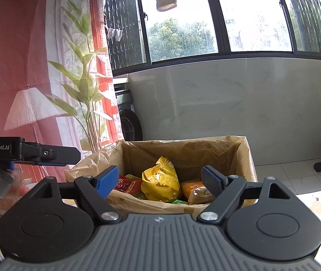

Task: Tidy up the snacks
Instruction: 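Withdraw both open tools from the box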

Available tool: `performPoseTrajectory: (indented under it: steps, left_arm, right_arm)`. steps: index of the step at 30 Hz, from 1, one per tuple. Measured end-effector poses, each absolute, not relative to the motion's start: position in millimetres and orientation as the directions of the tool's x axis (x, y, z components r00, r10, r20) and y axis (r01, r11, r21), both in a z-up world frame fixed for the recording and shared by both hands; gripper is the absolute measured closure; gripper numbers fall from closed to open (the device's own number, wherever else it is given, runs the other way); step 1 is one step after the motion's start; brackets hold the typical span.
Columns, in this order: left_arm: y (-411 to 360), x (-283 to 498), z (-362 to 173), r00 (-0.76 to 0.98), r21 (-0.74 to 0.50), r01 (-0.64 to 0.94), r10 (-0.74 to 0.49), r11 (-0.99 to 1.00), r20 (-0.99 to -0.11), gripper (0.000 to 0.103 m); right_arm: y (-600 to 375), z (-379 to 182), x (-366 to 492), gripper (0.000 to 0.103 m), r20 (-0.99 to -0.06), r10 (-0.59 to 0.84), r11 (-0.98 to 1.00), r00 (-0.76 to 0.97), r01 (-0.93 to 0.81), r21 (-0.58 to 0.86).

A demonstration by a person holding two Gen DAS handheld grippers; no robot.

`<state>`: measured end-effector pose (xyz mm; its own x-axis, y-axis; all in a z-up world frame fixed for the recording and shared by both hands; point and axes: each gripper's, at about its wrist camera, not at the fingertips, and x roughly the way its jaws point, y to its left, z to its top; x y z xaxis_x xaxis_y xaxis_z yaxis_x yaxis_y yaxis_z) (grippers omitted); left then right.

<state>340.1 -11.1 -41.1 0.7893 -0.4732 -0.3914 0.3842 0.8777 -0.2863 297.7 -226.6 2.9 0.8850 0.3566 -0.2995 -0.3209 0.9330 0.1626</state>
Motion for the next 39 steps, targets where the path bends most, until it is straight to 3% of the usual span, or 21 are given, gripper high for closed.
performPoseTrajectory:
  steps: [11,16,25,30,39]
  left_arm:
    - [-6.9,323.2,-59.5,0.816,-0.208,0.328,-0.388,0.921,-0.428,0.0]
    - [-2.6,322.5,-77.8,0.776,-0.278,0.307,-0.409,0.91,-0.481,0.0]
    - [-3.5,316.9,-101.9,0.773,-0.254,0.298,-0.388,0.92,-0.501,0.0]
    - [-1.1,318.4,-111.3,0.752,-0.321,0.288,-0.421,0.902,-0.507,0.0]
    - [-4.5,314.7,-114.3,0.774,-0.265,0.287,-0.386,0.921,-0.503,0.0]
  right_arm:
    - [-229.3,-3.1,276.9,0.02,-0.295,0.362,0.931,0.884,-0.327,0.164]
    - [-233.3,-13.2,270.8,0.02,-0.313,0.361,0.93,0.879,-0.313,0.193]
    - [-232.5,-21.4,264.2,0.02,-0.326,0.357,0.932,0.875,-0.311,0.187]
    - [-233.1,-26.2,263.1,0.02,-0.335,0.362,0.93,0.87,-0.312,0.196]
    - [-232.5,-31.0,263.2,0.02,-0.345,0.358,0.931,0.868,-0.307,0.195]
